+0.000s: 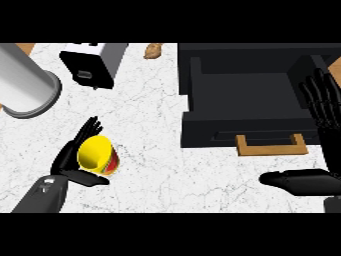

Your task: Pick up the cup, place it into the drawer and close the drawer

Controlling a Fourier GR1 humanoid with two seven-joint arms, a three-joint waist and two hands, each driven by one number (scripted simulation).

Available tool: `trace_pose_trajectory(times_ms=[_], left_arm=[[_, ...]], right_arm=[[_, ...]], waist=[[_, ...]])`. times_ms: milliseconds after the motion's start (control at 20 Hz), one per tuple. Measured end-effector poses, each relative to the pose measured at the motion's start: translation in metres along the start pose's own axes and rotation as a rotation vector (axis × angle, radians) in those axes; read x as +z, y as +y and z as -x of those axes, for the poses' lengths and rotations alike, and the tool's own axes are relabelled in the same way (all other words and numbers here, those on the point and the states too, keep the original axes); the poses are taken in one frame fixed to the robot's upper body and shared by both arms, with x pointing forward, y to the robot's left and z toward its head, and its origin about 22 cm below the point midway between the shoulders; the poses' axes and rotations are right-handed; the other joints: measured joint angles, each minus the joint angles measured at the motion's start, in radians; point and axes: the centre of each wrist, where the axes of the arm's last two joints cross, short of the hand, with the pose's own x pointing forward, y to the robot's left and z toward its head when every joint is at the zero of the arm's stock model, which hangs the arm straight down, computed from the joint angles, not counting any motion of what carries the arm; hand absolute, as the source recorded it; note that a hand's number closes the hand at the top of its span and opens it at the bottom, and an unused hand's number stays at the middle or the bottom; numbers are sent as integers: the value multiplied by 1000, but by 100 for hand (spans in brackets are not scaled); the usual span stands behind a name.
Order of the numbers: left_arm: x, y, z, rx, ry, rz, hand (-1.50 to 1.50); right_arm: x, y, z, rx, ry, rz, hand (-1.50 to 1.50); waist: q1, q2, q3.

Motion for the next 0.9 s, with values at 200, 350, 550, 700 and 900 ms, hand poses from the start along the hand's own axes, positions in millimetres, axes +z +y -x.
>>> trace_pose_trajectory(times_ms=[200, 350, 550, 700, 900], left_arm=[[-7, -6, -1, 49, -12, 21, 150], [-7, -13, 3, 87, -8, 43, 150], [-13, -22, 4, 140, -2, 95, 150], [-16, -29, 6, 178, -12, 107, 150], [-12, -20, 3, 215, -91, -26, 150]], right_arm=[[2, -6, 2, -5, 4, -2, -150], [3, -3, 2, -8, 7, -2, -150], [1, -3, 4, -6, 14, 0, -150], [5, -3, 4, -7, 11, -3, -150], [4, -4, 2, 4, 18, 0, -150]], waist=[[-2, 0, 0], [-2, 0, 0], [1, 0, 0], [-1, -2, 0], [6, -1, 0]])
